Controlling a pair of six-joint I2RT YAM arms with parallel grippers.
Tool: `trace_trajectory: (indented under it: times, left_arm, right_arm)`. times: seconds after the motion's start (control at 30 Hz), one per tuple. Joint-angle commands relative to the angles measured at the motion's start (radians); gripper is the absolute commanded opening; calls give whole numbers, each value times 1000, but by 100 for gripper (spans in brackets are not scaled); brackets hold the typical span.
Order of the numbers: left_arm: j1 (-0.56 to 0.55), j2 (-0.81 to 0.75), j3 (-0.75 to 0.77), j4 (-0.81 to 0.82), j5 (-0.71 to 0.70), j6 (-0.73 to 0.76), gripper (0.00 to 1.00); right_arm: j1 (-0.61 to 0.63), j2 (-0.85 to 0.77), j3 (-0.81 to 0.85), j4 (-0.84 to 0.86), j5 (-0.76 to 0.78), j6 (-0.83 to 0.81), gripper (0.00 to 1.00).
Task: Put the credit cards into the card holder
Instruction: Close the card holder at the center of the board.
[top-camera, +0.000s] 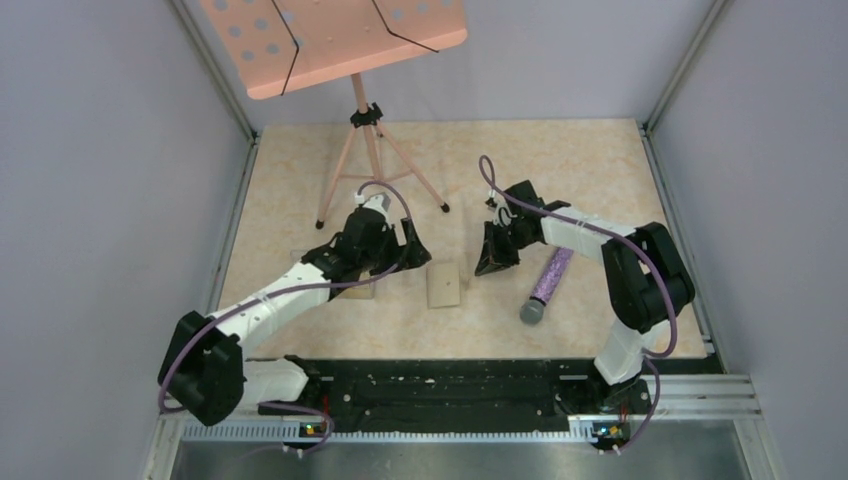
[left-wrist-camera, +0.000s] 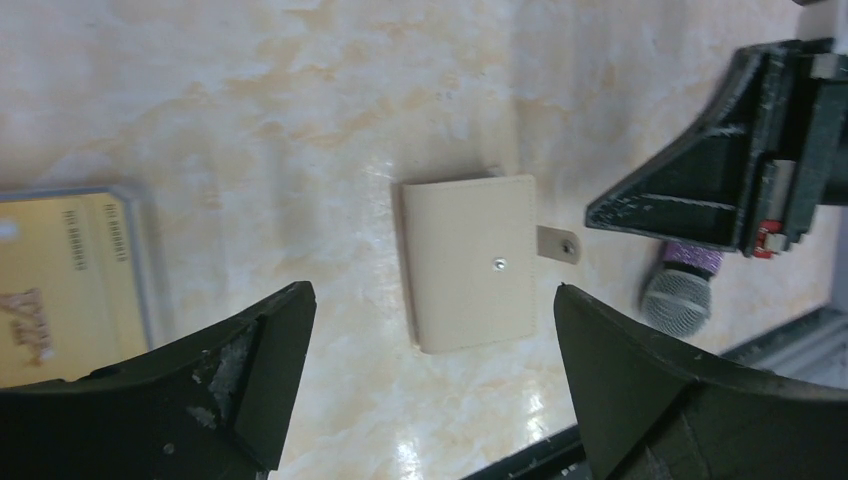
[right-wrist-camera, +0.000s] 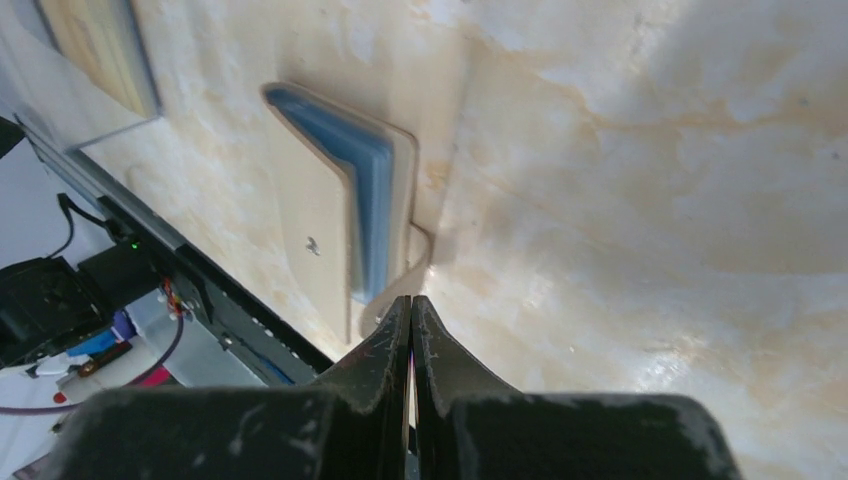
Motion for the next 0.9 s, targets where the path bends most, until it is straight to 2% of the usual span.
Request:
trace_trajectory:
  times: [0.0,0.07,0.2,0.37,0.57,0.87]
  left_arm:
    - [5,111,53,133,258,-33,87]
    - [4,182,87,106,316,-32,77]
    - [3,288,127,71,379,-31,49]
    - [3,346,151,35,378,-11,28]
    - [2,437,202,-33,376,22,13]
    - [-6,533,257,-72,393,44,5]
  right_arm:
    - [-7,-43,-26,0,25,-20,0]
    - [-8,-35,-33,4,19,-22,0]
    - [-7,-20,-35,8,-7,-24,0]
    - [-7,-11,-11,17,-18,-18,0]
    - [4,38,71,22,-72,-28,0]
    - [57,120,134,71,-149,-25,0]
